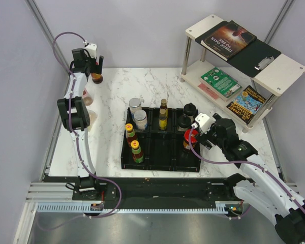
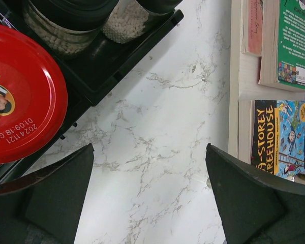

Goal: Organize the condiment bottles
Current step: Pick up the bottle from the corner of the board.

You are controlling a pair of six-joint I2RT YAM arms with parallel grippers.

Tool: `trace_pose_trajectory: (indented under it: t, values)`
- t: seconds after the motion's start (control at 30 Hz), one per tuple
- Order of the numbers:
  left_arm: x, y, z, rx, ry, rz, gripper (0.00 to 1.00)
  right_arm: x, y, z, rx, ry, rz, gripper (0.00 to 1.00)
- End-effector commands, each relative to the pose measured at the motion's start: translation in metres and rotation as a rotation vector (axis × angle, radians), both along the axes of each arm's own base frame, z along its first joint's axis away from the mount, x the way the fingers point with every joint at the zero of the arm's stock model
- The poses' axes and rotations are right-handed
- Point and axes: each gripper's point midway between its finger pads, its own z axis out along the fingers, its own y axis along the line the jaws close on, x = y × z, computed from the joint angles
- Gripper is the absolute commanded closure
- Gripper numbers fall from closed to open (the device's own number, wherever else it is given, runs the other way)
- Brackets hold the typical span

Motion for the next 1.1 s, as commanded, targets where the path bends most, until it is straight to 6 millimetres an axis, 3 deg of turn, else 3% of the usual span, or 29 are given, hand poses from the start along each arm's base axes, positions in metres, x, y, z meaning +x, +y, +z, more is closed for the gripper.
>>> trace_pose_trajectory:
  t: [0.0, 0.2, 0.3, 0.33, 0.4, 0.43, 0.53, 0.73, 0.83, 0.87, 0.97, 1.03, 1.07]
  values:
    - [0.008, -0.004, 0.01, -0.04, -0.037, -0.012, 0.05, 0.005, -0.003, 0.003, -0.006, -0.02, -0.022, 0.02]
    - [0.008, -0.005, 0.008, -0.042, -0.034, -0.012, 0.14, 0.005, -0.003, 0.002, -0.009, -0.015, -0.023, 0.02]
    - [0.008, -0.004, 0.008, -0.044, -0.032, -0.015, 0.33, 0.005, -0.003, 0.002, -0.01, -0.015, -0.021, 0.02]
    - [0.007, -0.005, 0.008, -0.046, -0.031, -0.018, 0.44, 0.005, -0.003, 0.002, -0.01, -0.014, -0.02, 0.02]
    - [0.007, -0.006, 0.011, -0.046, -0.031, -0.019, 0.58, 0.005, -0.003, 0.001, -0.01, -0.012, -0.022, 0.02]
    - [0.006, -0.007, 0.012, -0.05, -0.032, -0.021, 0.72, 0.005, -0.003, 0.001, -0.011, -0.012, -0.021, 0.02]
    - [0.004, -0.008, 0.014, -0.053, -0.025, -0.023, 0.98, 0.005, -0.003, 0.0, -0.011, -0.009, -0.02, 0.02]
    - [-0.008, -0.017, 0.03, -0.084, -0.02, -0.053, 0.98, 0.005, -0.003, 0.0, -0.011, -0.011, -0.02, 0.02]
    - [-0.019, -0.025, 0.047, -0.11, -0.027, -0.079, 0.98, 0.005, -0.003, 0.0, -0.012, -0.008, -0.022, 0.02]
    - [-0.025, -0.028, 0.062, -0.112, -0.04, -0.087, 0.98, 0.005, -0.003, 0.0, -0.009, -0.01, -0.019, 0.02]
    - [-0.038, -0.035, 0.073, -0.126, -0.037, -0.114, 0.98, 0.005, -0.003, 0.0, -0.008, -0.008, -0.02, 0.02]
    - [-0.049, -0.041, 0.095, -0.131, -0.058, -0.137, 0.98, 0.005, -0.002, 0.001, -0.007, -0.009, -0.019, 0.02]
    - [-0.055, -0.044, 0.094, -0.137, -0.043, -0.144, 0.98, 0.004, -0.002, 0.0, -0.006, -0.006, -0.015, 0.02]
